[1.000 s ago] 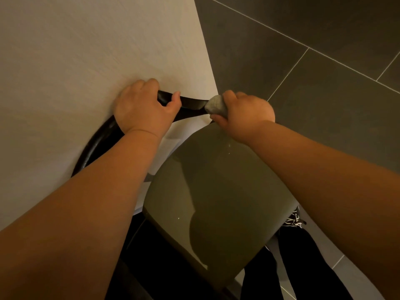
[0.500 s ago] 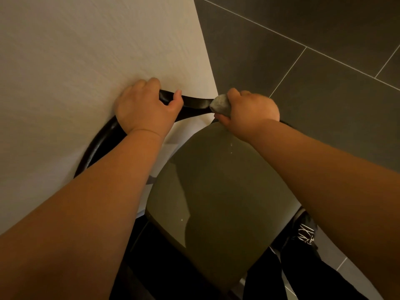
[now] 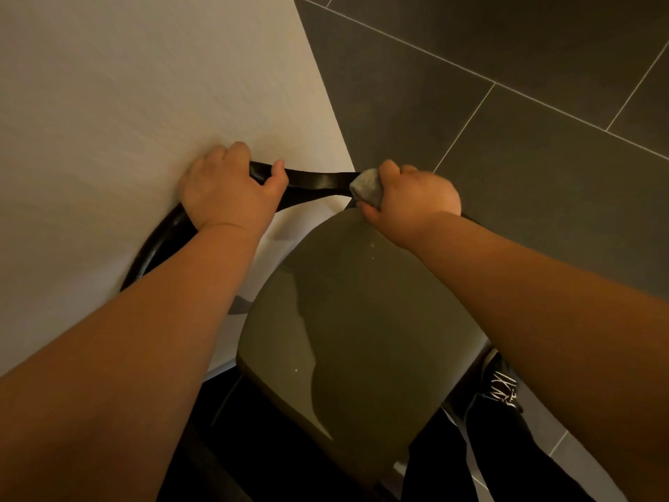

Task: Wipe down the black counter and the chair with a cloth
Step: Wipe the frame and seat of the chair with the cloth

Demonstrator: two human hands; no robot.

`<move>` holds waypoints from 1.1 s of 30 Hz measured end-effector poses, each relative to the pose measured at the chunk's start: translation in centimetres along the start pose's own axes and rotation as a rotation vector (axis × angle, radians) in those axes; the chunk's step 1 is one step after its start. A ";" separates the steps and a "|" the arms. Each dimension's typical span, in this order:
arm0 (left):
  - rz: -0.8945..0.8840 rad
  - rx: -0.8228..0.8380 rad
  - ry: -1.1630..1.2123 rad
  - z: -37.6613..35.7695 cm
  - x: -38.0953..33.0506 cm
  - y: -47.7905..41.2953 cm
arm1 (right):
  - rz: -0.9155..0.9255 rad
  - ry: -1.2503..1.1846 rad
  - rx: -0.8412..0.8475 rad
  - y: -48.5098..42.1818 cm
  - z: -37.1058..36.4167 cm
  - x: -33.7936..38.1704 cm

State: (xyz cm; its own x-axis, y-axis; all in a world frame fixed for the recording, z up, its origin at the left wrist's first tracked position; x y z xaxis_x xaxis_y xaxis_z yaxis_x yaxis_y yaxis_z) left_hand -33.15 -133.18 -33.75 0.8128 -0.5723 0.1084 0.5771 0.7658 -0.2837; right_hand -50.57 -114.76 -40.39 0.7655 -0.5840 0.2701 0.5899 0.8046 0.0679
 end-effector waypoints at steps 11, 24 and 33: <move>-0.263 0.271 -0.257 -0.4 -7.7 -1.6 | -0.059 0.031 -0.032 5.2 1.2 -4.7; -0.496 0.372 -0.226 -4.7 -13.1 0.0 | -0.087 0.048 -0.091 7.5 1.3 -6.5; -0.529 0.310 -0.205 -5.1 -13.5 0.1 | -0.021 -0.001 -0.021 3.8 0.8 -4.2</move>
State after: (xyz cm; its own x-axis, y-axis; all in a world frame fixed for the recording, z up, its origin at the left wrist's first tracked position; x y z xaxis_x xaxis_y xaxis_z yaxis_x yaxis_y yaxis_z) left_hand -44.51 -126.85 -40.08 0.3936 -0.8514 0.3466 0.8748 0.4628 0.1433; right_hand -51.76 -109.13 -40.55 0.7525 -0.6009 0.2695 0.6114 0.7895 0.0532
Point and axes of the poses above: each hand's wrist, its own y-axis away from the middle knuckle, its own z-axis out of the back of the hand, x = y × z, the point moved 3 cm from there along -y, towards the middle knuckle, and after that the axes turned 7 degrees about -x, right-handed, at the moved point
